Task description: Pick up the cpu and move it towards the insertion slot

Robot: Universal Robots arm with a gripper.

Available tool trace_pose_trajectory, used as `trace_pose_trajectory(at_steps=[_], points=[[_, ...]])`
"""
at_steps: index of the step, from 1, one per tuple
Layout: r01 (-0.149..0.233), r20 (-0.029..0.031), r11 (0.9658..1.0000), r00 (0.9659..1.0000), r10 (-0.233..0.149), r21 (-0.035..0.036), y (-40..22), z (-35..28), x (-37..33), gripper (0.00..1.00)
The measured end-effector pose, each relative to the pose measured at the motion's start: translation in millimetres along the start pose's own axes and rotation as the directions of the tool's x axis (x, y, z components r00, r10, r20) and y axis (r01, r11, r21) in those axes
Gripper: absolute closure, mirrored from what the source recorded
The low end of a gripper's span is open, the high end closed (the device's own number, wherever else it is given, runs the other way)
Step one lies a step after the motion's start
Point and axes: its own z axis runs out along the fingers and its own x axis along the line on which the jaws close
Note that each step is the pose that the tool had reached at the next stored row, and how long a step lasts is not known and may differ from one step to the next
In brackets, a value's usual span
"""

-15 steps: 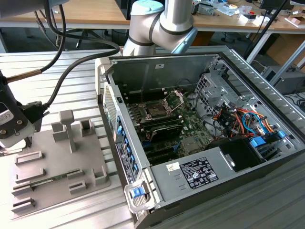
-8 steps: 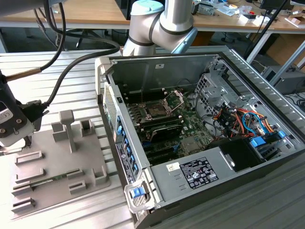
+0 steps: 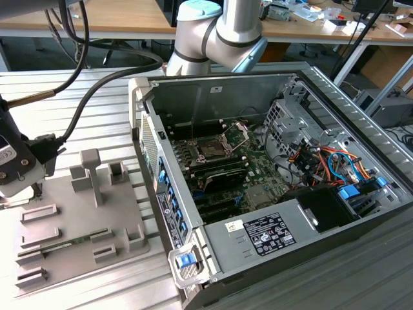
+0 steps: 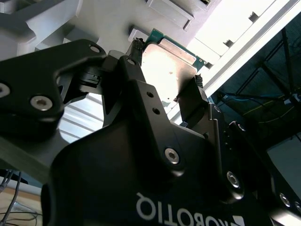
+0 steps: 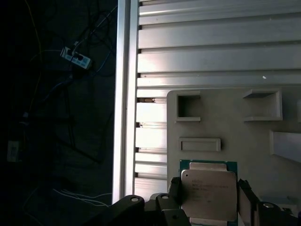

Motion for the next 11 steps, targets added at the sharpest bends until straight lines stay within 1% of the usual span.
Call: trace_pose_trajectory(at_steps=[11], points=[[0.000, 0.0000, 1.0000, 1.0000, 0.000, 0.0000, 0.1, -2.4, 0.0, 0.45]])
